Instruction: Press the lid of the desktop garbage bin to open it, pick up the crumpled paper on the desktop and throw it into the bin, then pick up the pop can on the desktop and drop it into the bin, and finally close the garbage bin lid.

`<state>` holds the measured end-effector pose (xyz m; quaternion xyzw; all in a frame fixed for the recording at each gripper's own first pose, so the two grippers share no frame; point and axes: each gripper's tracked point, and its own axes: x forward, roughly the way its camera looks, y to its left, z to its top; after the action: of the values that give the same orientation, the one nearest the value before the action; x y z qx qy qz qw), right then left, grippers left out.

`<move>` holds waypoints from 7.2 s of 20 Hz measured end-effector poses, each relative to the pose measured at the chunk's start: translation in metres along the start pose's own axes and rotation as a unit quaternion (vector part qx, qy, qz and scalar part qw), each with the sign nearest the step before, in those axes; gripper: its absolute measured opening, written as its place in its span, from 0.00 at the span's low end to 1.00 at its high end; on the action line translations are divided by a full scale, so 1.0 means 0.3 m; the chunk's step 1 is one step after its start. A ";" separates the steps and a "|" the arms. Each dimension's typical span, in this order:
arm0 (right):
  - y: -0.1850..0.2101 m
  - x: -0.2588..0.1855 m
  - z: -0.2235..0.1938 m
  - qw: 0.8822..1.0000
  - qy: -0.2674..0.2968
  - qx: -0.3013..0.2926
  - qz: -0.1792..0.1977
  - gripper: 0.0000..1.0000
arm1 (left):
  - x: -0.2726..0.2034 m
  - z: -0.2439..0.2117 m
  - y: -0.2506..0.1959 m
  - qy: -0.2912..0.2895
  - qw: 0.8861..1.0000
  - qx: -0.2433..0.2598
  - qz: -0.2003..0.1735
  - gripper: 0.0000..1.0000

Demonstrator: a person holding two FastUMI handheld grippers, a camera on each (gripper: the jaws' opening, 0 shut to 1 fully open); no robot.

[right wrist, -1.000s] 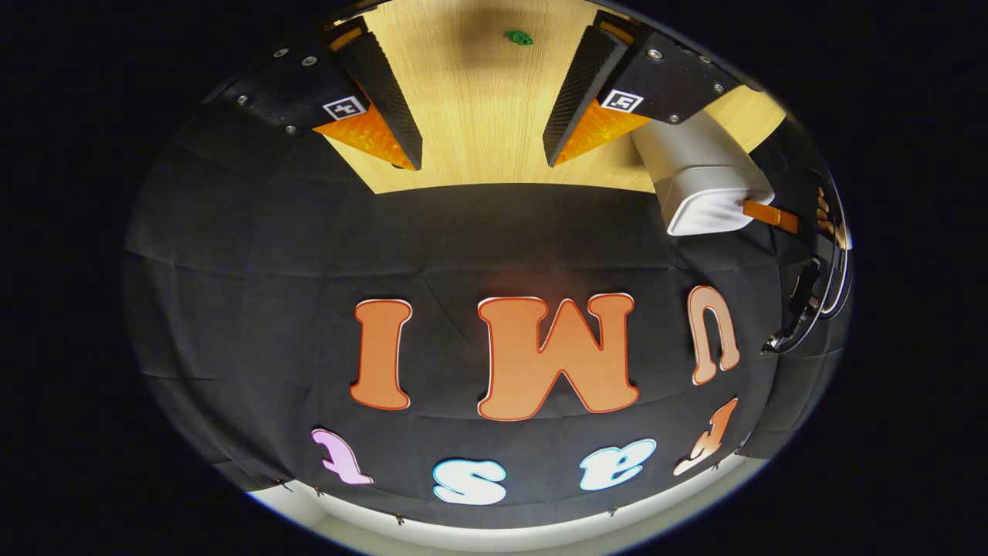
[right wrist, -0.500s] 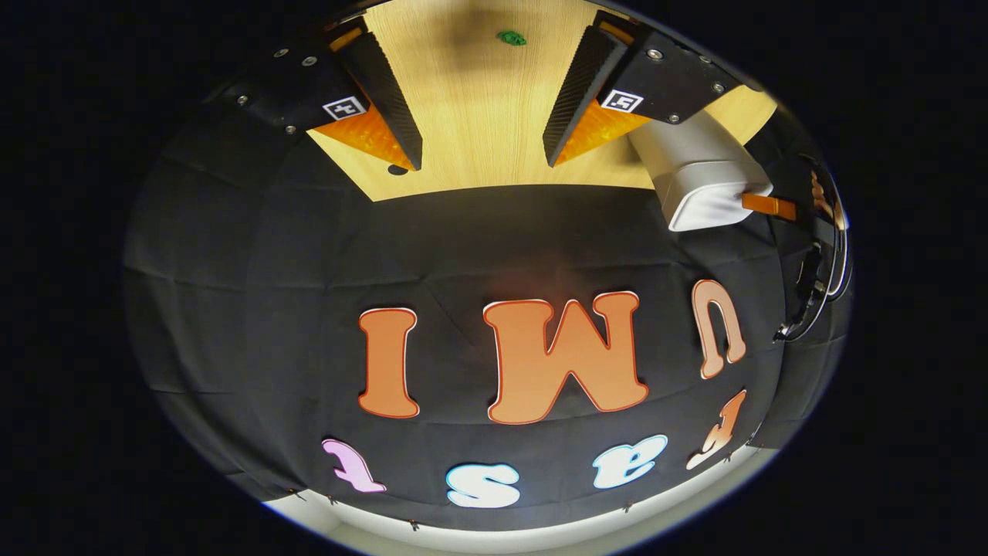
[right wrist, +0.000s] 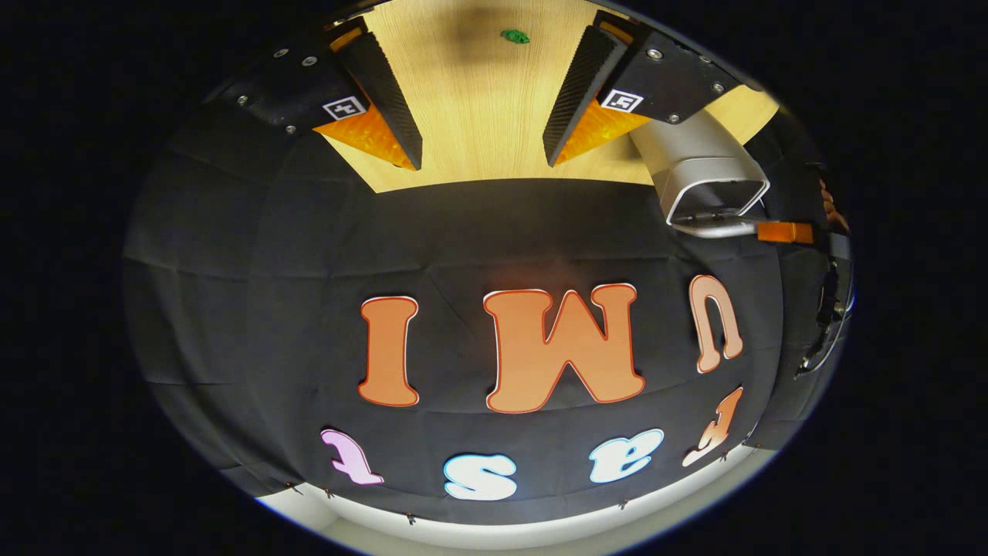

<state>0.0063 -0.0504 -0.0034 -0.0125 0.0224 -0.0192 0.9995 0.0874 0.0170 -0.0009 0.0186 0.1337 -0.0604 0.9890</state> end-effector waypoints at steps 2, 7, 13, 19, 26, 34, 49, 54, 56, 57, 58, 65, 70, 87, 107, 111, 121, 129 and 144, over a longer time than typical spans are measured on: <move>-0.001 -0.007 0.005 1.000 -0.003 -0.001 0.001 0.94 | -0.055 0.046 -0.033 -0.031 1.000 -0.001 -0.002 0.00; 0.013 -0.012 0.010 1.000 -0.006 0.011 0.007 0.94 | -0.205 0.086 -0.107 -0.091 0.996 -0.015 0.006 0.00; 0.033 -0.020 0.006 1.000 -0.006 0.003 0.014 0.94 | -0.294 0.058 -0.161 -0.119 0.993 -0.023 0.009 0.00; 0.034 -0.022 -0.012 1.000 -0.003 0.002 0.017 0.94 | -0.272 -0.047 -0.130 -0.101 0.993 -0.043 0.034 0.00; 0.036 -0.015 -0.007 1.000 -0.004 0.003 0.020 0.94 | -0.249 -0.051 -0.120 -0.103 0.993 -0.046 0.030 0.44; 0.077 0.005 -0.052 0.999 0.019 -0.019 0.046 0.94 | -0.223 -0.074 -0.116 -0.102 0.994 -0.037 0.032 0.95; 0.149 0.051 -0.795 0.949 0.290 -0.059 0.110 0.95 | -0.155 -0.255 0.001 -0.036 0.999 -0.024 0.031 0.94; 0.151 0.060 -0.985 0.919 0.373 -0.076 0.106 0.96 | -0.145 -0.309 0.075 -0.016 0.999 -0.023 0.044 0.94; 0.143 0.087 -1.023 0.912 0.388 -0.088 0.101 0.96 | -0.138 -0.328 0.098 -0.007 0.999 -0.025 0.048 0.94; 0.154 0.095 -1.047 0.909 0.394 -0.088 0.099 0.96 | -0.137 -0.336 0.110 -0.003 0.999 -0.026 0.047 0.95; 0.161 0.103 -1.059 0.906 0.402 -0.084 0.100 0.96 | -0.136 -0.343 0.123 0.000 0.998 -0.029 0.047 0.95; 0.178 0.105 -1.096 0.891 0.435 -0.079 0.103 0.79 | -0.124 -0.357 0.191 0.009 0.997 -0.031 0.064 0.94; 0.172 0.083 -1.117 0.874 0.462 -0.104 0.109 0.48 | -0.129 -0.358 0.199 0.011 0.997 -0.026 0.066 0.95; 0.233 0.092 -0.799 0.908 0.384 -0.049 0.158 0.05 | -0.188 -0.348 0.152 0.005 0.998 -0.021 0.054 0.95; 0.617 0.172 0.351 0.958 0.033 -0.063 0.277 0.04 | -0.343 -0.329 0.163 -0.009 0.999 -0.023 0.046 0.95; 0.817 0.186 0.377 0.942 0.026 -0.081 0.326 0.05 | -0.401 -0.348 0.246 -0.007 0.997 -0.028 0.072 0.95; 1.228 0.310 0.248 0.915 0.067 -0.089 0.389 0.04 | -0.492 -0.449 0.506 0.014 0.989 -0.050 0.137 0.95; 1.325 0.378 0.158 0.915 0.092 -0.115 0.376 0.23 | -0.494 -0.475 0.606 0.020 0.985 -0.065 0.157 0.95; 1.090 0.393 0.201 0.936 0.067 -0.112 0.328 0.96 | -0.409 -0.440 0.442 0.021 0.993 -0.045 0.106 0.95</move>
<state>0.1390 0.2733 0.0433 -0.1146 0.0937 0.3114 0.9387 -0.0482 0.1696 -0.0927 -0.0110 0.1539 0.0512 0.9867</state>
